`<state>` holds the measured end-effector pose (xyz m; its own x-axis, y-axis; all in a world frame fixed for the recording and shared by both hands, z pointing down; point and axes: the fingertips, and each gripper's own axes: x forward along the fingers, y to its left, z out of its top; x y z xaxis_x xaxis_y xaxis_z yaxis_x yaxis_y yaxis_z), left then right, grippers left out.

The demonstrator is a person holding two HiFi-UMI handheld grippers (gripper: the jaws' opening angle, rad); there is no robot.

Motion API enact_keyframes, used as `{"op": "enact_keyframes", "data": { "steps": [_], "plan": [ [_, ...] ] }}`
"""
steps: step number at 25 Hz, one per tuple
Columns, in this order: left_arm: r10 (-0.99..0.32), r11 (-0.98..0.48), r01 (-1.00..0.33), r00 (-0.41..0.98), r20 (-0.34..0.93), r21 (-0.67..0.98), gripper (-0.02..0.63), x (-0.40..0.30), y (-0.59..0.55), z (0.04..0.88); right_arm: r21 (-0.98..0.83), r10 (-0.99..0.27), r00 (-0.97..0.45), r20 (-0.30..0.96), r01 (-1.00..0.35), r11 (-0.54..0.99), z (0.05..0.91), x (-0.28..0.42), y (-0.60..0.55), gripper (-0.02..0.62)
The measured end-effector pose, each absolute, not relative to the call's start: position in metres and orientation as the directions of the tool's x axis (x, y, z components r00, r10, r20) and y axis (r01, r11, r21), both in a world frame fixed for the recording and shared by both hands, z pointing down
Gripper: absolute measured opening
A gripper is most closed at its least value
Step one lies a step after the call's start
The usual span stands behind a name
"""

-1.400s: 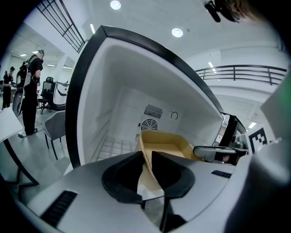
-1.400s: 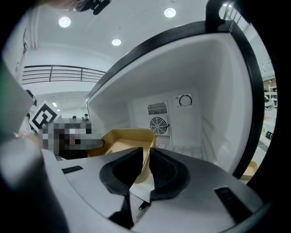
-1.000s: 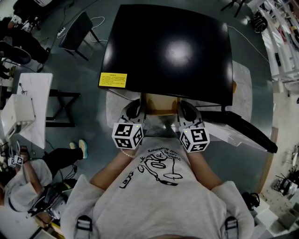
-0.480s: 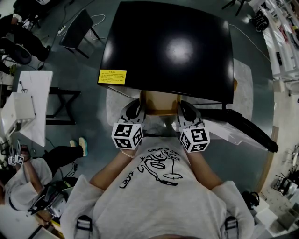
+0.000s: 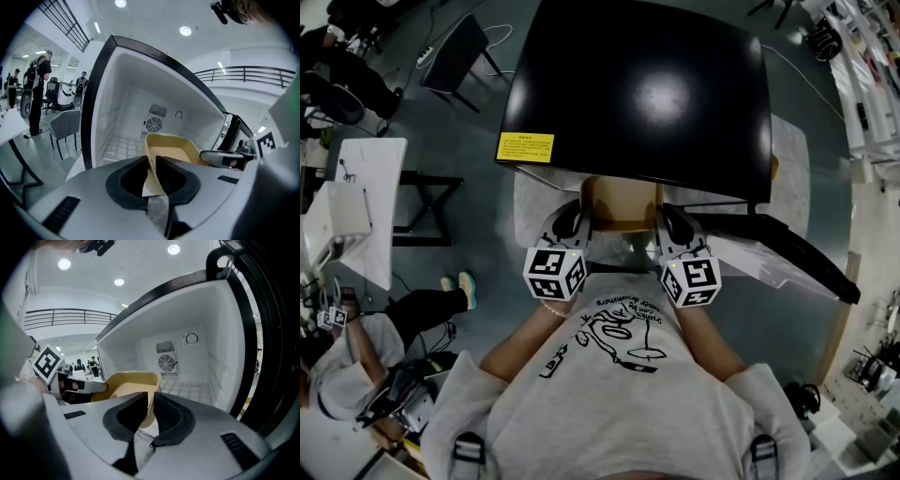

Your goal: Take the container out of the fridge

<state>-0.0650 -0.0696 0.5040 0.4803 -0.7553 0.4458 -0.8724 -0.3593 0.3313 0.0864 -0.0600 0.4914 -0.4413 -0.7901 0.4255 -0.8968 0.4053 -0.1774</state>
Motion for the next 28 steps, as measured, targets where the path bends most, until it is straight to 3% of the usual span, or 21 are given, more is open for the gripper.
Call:
{"op": "enact_keyframes", "data": {
  "steps": [28],
  "plan": [
    [-0.734, -0.331, -0.876, 0.472, 0.487, 0.350, 0.048, -0.068, -0.041, 0.523, -0.182, -0.775, -0.434, 0.460, -0.900, 0.395, 0.505, 0.088, -0.028, 0.048]
  ]
}}
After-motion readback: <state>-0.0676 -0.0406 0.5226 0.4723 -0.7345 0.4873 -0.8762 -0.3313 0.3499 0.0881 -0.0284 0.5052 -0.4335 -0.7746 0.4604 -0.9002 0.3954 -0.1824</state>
